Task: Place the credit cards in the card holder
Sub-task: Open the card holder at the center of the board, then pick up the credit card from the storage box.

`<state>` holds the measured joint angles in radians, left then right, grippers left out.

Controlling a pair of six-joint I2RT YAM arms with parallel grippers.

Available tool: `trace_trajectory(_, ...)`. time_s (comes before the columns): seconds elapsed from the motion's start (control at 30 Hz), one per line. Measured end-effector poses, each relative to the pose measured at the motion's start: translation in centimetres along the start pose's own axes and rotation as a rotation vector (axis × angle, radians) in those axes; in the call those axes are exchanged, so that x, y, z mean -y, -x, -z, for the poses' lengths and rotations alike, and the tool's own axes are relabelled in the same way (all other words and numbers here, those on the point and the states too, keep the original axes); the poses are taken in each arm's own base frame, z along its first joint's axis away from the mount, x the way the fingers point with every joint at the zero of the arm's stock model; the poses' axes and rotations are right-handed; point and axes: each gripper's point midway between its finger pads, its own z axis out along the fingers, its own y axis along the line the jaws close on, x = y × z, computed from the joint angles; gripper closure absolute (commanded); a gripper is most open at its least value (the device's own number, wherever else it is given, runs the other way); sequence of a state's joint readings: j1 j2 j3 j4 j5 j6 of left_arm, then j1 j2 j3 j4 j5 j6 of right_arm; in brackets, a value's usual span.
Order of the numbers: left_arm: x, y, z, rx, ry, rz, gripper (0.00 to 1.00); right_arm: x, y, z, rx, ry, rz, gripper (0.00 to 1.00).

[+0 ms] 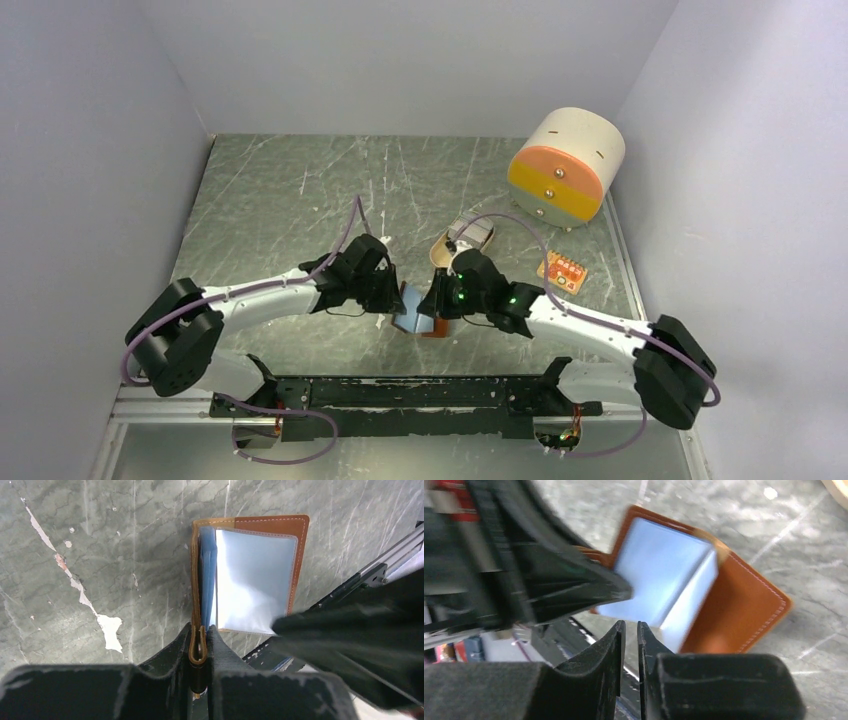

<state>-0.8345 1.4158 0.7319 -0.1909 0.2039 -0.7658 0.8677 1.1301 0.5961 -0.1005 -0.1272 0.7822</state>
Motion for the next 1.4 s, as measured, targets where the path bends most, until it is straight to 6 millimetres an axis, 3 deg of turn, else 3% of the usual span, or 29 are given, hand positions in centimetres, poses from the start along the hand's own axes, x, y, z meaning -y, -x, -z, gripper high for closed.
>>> trace_trajectory(0.17, -0.4, -0.5, 0.3, 0.004, -0.002, 0.025, 0.90, 4.6, -3.2, -1.8, -0.064, -0.140, -0.022, 0.83)
trace_trajectory(0.3, -1.6, -1.9, 0.3, -0.013, -0.006, 0.058, 0.83, 8.3, -5.8, -1.9, -0.111, -0.245, -0.022, 0.83)
trace_trajectory(0.4, -2.0, -2.2, 0.2, -0.020, -0.023, 0.080, 0.78, 8.4, -5.4, -2.0, -0.095, -0.253, -0.012, 0.82)
trace_trajectory(0.57, -1.5, -2.5, 0.2, -0.031, -0.064, 0.081, 0.79, 8.2, -4.4, -1.9, -0.074, -0.269, 0.015, 0.77)
trace_trajectory(0.7, -1.1, -2.5, 0.3, -0.032, -0.083, 0.077, 0.88, 6.1, -1.5, -1.1, -0.014, -0.249, 0.062, 0.68)
trace_trajectory(0.8, -1.0, -2.5, 0.5, -0.031, -0.095, 0.074, 0.89, 3.9, 2.4, 0.0, 0.092, -0.230, 0.136, 0.61)
trace_trajectory(0.93, -1.0, -2.6, 0.6, -0.034, -0.096, 0.070, 0.88, 3.0, 6.6, 1.6, 0.224, -0.250, 0.282, 0.55)
trace_trajectory(1.03, -1.1, -2.7, 0.8, -0.035, -0.090, 0.062, 0.86, 4.2, 9.5, 2.0, 0.255, -0.321, 0.360, 0.47)
trace_trajectory(1.2, -1.3, -2.9, 1.1, -0.039, -0.080, 0.050, 0.86, 8.0, 15.4, 1.1, 0.253, -0.497, 0.435, 0.41)
trace_trajectory(1.4, -1.4, -3.0, 1.1, -0.041, -0.079, 0.038, 0.85, 12.5, 16.3, -0.9, 0.100, -0.625, 0.596, 0.35)
